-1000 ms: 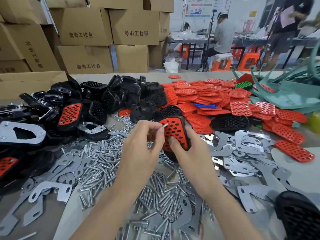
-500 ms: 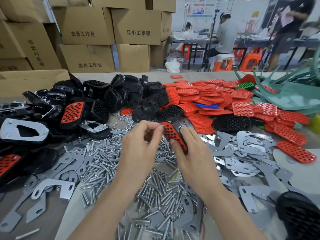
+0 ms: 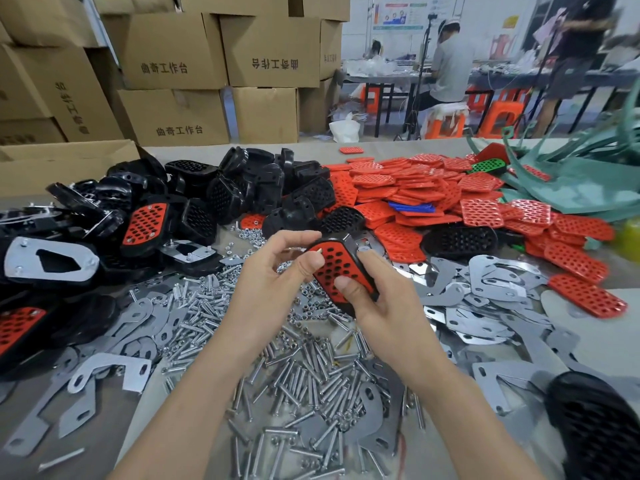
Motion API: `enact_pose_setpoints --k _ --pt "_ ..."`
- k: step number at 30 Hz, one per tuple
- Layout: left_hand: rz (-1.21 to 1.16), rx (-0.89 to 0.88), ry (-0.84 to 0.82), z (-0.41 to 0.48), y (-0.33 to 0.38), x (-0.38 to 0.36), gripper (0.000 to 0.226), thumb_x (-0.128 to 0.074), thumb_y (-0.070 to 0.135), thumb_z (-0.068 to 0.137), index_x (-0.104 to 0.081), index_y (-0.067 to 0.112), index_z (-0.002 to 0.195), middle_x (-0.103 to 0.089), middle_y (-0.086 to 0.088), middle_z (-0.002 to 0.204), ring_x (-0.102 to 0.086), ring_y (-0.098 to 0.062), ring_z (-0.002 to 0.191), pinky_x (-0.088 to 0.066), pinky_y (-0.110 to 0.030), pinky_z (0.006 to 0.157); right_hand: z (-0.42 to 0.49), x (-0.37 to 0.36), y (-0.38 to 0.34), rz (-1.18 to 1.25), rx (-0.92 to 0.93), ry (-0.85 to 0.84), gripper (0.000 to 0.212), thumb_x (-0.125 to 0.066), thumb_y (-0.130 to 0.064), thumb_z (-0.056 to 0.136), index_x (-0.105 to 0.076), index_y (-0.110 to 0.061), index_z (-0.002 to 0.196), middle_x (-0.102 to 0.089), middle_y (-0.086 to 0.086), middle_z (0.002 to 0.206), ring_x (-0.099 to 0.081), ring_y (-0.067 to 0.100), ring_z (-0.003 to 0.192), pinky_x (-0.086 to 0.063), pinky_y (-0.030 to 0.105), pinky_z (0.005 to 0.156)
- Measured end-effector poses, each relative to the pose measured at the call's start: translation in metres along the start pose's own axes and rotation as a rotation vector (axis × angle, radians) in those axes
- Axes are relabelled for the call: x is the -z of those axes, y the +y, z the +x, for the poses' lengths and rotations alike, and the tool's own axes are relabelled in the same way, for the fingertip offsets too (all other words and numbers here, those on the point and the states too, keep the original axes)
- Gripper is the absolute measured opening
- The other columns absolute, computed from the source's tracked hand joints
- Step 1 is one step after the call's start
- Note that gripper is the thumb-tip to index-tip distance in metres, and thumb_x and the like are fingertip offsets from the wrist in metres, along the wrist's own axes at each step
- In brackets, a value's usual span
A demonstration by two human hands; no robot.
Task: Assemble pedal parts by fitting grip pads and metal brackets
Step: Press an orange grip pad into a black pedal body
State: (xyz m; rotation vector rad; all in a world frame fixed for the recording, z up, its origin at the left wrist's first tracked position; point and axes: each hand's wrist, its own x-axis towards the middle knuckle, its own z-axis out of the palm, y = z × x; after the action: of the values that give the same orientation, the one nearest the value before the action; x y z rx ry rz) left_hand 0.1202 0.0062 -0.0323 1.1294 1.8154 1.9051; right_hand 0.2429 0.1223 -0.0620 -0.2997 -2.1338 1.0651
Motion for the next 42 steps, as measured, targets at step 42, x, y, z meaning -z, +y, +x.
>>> enact_pose_setpoints --k 42 --pt "1.023 -0.146 -0.498 -0.004 -0.018 0.007 0.023 -0.05 0.058 0.095 -0.062 0.043 0.108 -0.047 0.025 0.104 -0.04 0.003 0.103 -0.034 -0.02 0.081 0.014 0.019 0.01 0.996 -0.529 0.236 0.029 -0.055 0.001 0.102 -0.062 -0.008 0.129 -0.076 0.009 0.112 -0.075 0.023 0.1 -0.064 0.041 0.085"
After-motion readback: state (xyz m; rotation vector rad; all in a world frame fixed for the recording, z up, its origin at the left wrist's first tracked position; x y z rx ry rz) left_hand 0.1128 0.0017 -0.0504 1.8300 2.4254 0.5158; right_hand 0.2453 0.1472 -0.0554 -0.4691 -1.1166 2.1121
